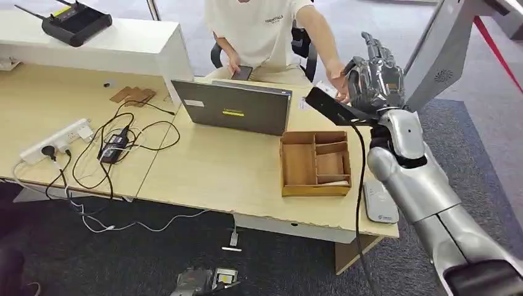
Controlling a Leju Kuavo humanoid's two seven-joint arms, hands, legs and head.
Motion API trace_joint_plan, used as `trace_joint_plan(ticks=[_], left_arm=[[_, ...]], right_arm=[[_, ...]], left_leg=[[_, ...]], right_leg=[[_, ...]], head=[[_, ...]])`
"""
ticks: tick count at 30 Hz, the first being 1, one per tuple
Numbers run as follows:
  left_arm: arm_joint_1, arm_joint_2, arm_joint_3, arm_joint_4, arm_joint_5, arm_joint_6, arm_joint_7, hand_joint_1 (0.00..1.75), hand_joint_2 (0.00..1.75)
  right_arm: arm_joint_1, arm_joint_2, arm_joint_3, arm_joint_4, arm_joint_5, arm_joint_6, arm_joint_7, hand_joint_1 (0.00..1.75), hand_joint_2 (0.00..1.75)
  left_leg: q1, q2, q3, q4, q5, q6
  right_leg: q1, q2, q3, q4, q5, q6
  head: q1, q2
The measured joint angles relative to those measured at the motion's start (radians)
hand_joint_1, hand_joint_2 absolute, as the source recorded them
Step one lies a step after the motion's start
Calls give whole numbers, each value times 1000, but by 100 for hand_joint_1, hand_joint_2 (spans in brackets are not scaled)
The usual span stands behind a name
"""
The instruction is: Pass the card to the sensor for recognition and then transmit it.
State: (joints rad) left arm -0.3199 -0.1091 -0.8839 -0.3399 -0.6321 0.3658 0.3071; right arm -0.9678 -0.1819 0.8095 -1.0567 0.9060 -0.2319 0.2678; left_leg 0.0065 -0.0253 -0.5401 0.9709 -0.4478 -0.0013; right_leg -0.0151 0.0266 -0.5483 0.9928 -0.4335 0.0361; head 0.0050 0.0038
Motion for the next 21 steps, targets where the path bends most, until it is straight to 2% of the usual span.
trace_joint_plan(ticks=[6,10,18,19,20,21], left_arm=[[-13,-11,-17,0,-8,-22,-3,0,0],[-19,-22,-27,0,-11,-34,-2,0,0],[-20,-28,-46,2,-6,-37,4,0,0],[-20,-28,-47,2,-4,-37,4,0,0],[-20,-28,-48,3,-3,-37,4,0,0],[-20,-28,-48,3,-2,-36,4,0,0]], right_arm=[[-92,73,13,128,-16,39,-28,175,175],[-153,137,28,246,4,75,-17,175,175],[-181,225,66,408,37,76,3,173,175],[-181,232,69,420,38,76,6,35,175],[-182,237,74,436,39,75,10,9,175],[-184,241,77,449,39,74,14,0,175]], left_leg=[[0,0,-1,0,0,0],[0,-1,-1,0,0,0],[0,0,-1,0,0,0],[0,0,-1,0,0,0],[0,0,-1,0,0,0],[0,0,-1,0,0,0]], right_leg=[[0,0,-1,0,0,0],[0,0,-1,0,0,0],[1,0,-1,0,0,0],[1,0,-1,0,0,0],[1,0,-1,0,0,0],[1,0,-1,0,0,0]], head=[[0,0],[0,0],[0,0],[0,0],[0,0],[0,0]])
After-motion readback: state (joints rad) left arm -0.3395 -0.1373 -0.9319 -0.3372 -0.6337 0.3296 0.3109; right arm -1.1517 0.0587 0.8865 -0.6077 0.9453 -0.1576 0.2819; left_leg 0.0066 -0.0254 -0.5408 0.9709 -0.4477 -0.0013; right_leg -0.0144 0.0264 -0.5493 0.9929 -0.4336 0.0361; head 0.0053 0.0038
